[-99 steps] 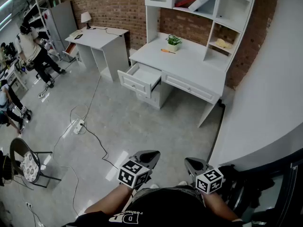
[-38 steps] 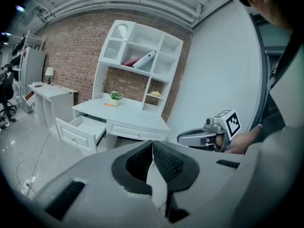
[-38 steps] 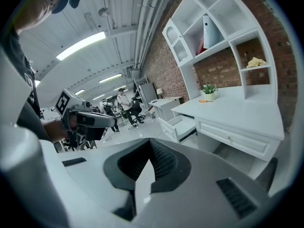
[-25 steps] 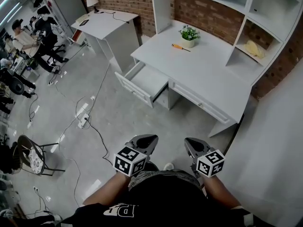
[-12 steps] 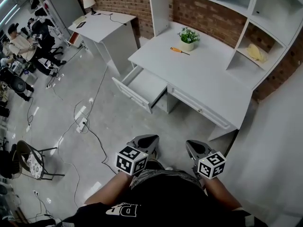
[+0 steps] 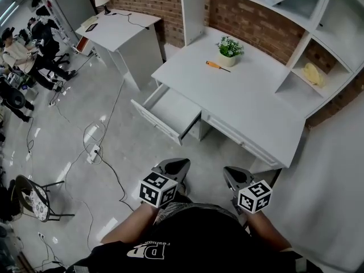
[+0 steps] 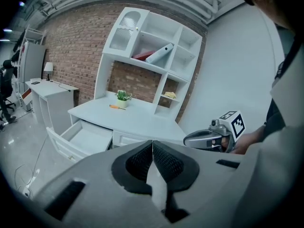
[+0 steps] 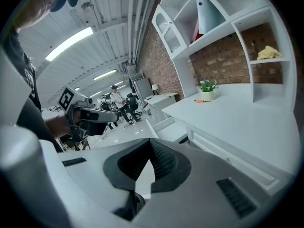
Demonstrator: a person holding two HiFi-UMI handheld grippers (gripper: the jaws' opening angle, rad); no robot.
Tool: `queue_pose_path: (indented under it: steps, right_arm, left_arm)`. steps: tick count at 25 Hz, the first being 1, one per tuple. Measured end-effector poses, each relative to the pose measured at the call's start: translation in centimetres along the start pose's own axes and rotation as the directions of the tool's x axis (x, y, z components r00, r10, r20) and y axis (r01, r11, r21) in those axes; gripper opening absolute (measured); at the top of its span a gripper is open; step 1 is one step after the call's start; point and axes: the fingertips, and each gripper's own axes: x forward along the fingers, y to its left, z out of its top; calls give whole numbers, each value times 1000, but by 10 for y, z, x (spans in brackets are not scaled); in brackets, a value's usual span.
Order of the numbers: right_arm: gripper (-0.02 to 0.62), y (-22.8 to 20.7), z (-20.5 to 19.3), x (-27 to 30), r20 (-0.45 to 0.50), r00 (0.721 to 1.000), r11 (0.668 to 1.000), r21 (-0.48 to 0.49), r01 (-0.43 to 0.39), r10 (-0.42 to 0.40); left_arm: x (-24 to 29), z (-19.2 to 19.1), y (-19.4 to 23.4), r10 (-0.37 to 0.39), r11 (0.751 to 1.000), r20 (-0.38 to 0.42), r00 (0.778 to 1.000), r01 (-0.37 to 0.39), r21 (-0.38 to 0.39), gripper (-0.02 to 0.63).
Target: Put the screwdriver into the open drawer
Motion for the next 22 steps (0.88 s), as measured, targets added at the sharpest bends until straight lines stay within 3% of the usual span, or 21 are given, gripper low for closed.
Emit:
queue_pose_path:
  steps: [15, 22]
  right_arm:
    - [5, -27, 94, 136, 3, 998, 998, -3, 67, -67]
    - [5, -42, 125, 191, 2, 991, 990, -34, 134, -134]
  left_arm:
    - [39, 87, 149, -56, 997, 3, 998, 56, 46, 20]
    - [45, 103, 215, -66, 996, -24, 998, 67, 61, 20]
